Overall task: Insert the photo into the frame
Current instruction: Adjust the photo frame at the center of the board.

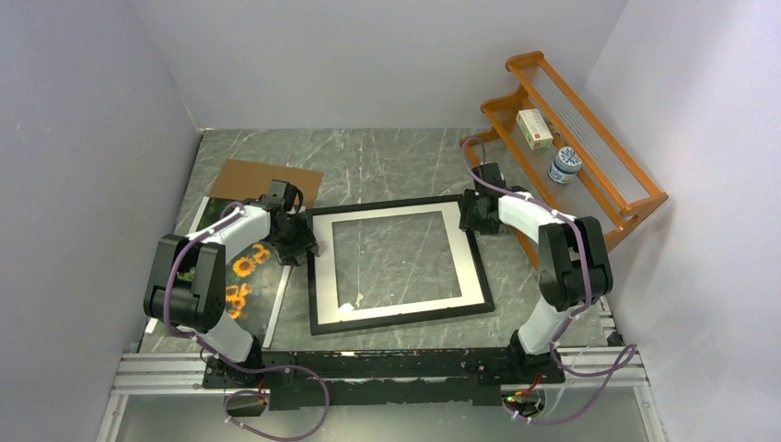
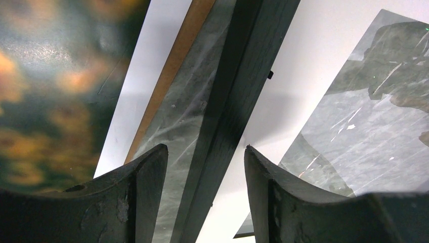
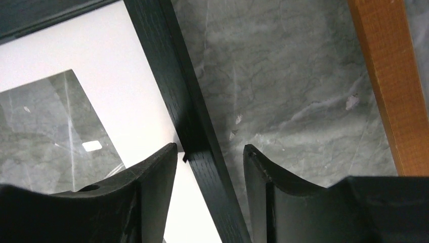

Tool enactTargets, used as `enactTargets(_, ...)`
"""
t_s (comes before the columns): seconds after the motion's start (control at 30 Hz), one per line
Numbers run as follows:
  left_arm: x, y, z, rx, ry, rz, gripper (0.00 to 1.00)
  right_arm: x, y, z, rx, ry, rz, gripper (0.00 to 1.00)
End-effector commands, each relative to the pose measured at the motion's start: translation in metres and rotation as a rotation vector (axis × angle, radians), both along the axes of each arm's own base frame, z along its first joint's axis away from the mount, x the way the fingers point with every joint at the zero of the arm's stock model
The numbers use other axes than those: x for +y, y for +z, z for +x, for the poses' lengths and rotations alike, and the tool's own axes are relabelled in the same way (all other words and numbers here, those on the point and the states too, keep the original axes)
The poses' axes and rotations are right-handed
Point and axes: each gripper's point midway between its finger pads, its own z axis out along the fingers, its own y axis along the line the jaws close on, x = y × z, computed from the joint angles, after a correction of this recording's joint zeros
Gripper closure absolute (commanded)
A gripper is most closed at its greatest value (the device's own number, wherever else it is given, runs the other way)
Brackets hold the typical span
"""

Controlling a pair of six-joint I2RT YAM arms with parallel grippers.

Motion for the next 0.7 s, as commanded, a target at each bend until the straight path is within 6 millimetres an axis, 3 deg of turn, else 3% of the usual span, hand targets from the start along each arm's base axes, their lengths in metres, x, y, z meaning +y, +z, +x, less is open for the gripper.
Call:
enactTargets(0.0,0.0,0.0,0.001,0.0,-0.009,-0.008,0.38,0.001,0.013,-0.006,-0.019,0.005,0.019,0.45)
enactTargets(0.27,0.0,0.0,0.0,0.0,-0.009,-0.006,0.38,-0.006,0.005,-0.007,-0.007,-0.018,0.0,0.61)
enactTargets(0.5,0.0,-0.001,0.001,0.004,-0.01,-0.008,0.38,-0.007,0.003,0.003,-0.022,-0.027,-0.011,0.6)
enactTargets(0.67,0.0,-0.002,0.001,0.006,-0.011,-0.006,0.38,-0.01,0.002,0.006,-0.029,-0.036,-0.021,0.69)
